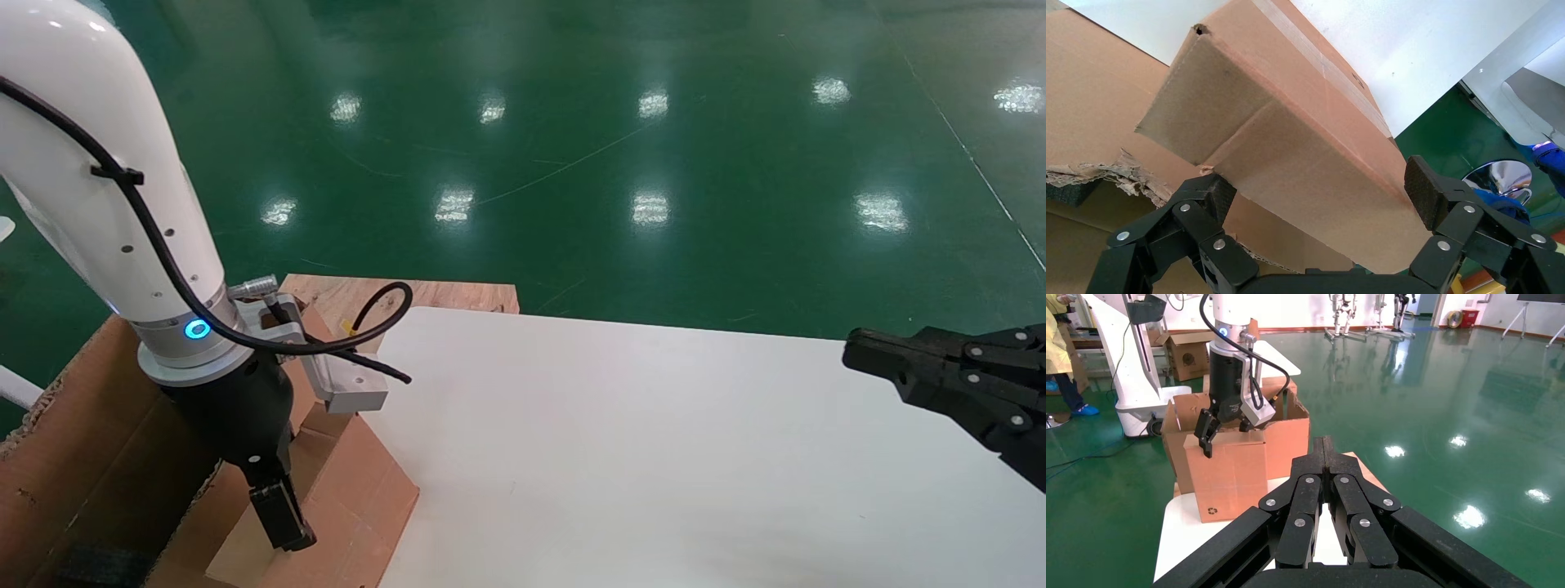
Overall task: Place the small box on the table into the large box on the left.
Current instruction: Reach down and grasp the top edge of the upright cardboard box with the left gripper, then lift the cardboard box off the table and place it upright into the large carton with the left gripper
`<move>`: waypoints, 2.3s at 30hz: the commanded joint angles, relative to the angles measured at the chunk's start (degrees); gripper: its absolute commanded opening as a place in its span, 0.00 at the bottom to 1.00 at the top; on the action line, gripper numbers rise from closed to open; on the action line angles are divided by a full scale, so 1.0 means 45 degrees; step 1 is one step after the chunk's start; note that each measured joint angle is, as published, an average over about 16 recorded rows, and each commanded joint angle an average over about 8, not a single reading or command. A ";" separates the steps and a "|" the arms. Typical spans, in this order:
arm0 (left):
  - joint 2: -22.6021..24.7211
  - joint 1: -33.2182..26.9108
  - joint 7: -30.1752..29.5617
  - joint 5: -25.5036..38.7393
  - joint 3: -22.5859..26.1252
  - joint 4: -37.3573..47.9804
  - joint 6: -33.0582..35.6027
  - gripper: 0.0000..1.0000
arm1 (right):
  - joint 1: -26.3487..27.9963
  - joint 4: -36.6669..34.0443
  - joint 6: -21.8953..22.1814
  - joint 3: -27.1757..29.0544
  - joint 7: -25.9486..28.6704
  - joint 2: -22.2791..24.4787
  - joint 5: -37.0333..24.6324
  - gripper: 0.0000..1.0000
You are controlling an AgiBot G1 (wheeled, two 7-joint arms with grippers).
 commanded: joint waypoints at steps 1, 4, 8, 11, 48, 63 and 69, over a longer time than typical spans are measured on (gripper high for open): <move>-0.0004 0.0002 0.0000 -0.0008 -0.0003 0.0001 -0.0005 0.43 | 0.0000 0.0000 0.0000 0.0000 0.0000 0.0000 0.0000 1.00; -0.0004 0.0000 0.0000 -0.0001 -0.0003 0.0001 0.0000 0.06 | 0.0000 0.0000 0.0000 0.0000 0.0000 0.0000 0.0000 1.00; -0.0002 -0.0004 -0.0001 0.0009 -0.0004 0.0002 0.0008 0.00 | 0.0000 0.0000 0.0000 0.0000 0.0000 0.0000 0.0000 1.00; 0.0000 -0.0007 -0.0001 0.0016 -0.0004 0.0002 0.0012 0.00 | 0.0000 0.0000 0.0000 0.0000 0.0000 0.0000 0.0000 1.00; -0.0013 -0.0336 -0.0096 0.0215 -0.0143 0.0424 -0.0266 0.00 | 0.0000 -0.0001 0.0000 0.0000 0.0000 0.0000 0.0000 1.00; 0.0279 -0.3005 0.2134 0.0075 -0.1947 0.4479 -0.1143 0.00 | 0.0000 -0.0001 0.0000 -0.0001 0.0000 0.0000 0.0000 1.00; -0.0014 -0.3892 0.4442 0.0215 -0.2174 0.6535 -0.0454 0.00 | 0.0000 -0.0001 0.0000 -0.0001 -0.0001 0.0000 0.0000 1.00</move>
